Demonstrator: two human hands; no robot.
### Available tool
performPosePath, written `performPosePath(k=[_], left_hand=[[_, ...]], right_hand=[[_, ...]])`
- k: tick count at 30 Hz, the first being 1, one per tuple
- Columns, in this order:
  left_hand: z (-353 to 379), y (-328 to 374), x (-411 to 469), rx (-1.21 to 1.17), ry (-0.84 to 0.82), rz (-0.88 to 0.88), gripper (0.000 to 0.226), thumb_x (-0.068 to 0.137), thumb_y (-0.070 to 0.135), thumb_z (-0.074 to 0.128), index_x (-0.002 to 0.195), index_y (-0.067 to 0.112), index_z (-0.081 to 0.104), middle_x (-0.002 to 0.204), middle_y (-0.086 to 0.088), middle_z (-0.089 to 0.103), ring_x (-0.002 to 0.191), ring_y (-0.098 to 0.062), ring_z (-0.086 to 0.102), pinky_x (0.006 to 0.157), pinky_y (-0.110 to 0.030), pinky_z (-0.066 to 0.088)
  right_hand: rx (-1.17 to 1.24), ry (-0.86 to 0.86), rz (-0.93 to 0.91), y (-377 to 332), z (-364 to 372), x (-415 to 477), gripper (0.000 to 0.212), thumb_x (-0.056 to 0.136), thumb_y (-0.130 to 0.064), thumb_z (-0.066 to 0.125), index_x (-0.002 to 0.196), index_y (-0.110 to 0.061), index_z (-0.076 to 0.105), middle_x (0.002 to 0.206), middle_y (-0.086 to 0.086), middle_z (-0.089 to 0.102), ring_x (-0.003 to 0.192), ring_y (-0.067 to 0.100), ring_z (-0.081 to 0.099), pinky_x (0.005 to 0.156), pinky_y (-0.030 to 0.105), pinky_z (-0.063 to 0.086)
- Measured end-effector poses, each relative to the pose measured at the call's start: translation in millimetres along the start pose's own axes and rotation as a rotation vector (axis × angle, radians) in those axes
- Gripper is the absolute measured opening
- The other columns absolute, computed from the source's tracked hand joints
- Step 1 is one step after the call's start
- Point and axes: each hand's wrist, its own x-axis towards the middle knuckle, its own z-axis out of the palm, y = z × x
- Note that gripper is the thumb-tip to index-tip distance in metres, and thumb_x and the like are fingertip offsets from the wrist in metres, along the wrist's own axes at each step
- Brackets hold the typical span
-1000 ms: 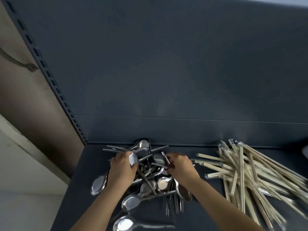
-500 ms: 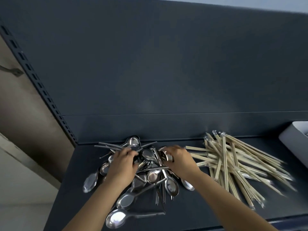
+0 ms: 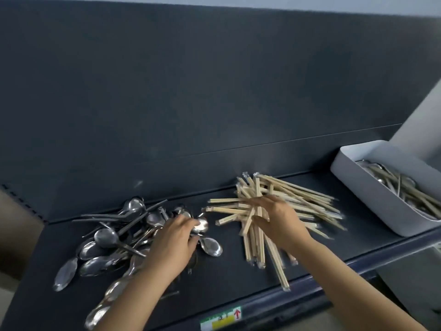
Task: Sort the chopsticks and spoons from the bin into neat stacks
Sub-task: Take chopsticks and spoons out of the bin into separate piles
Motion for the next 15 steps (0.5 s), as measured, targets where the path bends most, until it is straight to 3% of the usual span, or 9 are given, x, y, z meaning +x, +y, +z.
performPosePath(k=[7, 15], left_hand=[[42.0, 142.3, 14.3, -0.001, 0.024, 0.088, 0.033, 0.09, 0.028, 0.058, 0.123, 0.024, 0.058, 0.118, 0.007, 0.054, 0.112, -0.018, 0.051, 0.094, -0.033, 0.043], [99.6, 284.4, 26.8, -0.004, -0.061, 0.217, 0.034, 0.093, 0.032, 0.053, 0.127, 0.031, 0.052, 0.119, 0.014, 0.049, 0.115, -0.009, 0.046, 0.095, -0.023, 0.038]], right_hand=[[0.013, 0.104, 0.065, 117.5, -81.6, -65.9, 0.038, 0.085, -0.017, 0.065, 0.123, -0.018, 0.06, 0.117, 0.002, 0.061, 0.107, 0.023, 0.058, 0.088, 0.032, 0.046], [0.045, 0.182, 0.258, 256.4, -168.1, -139.2, 0.04, 0.088, -0.02, 0.064, 0.127, -0.02, 0.057, 0.118, -0.002, 0.059, 0.107, 0.018, 0.058, 0.094, 0.03, 0.046]])
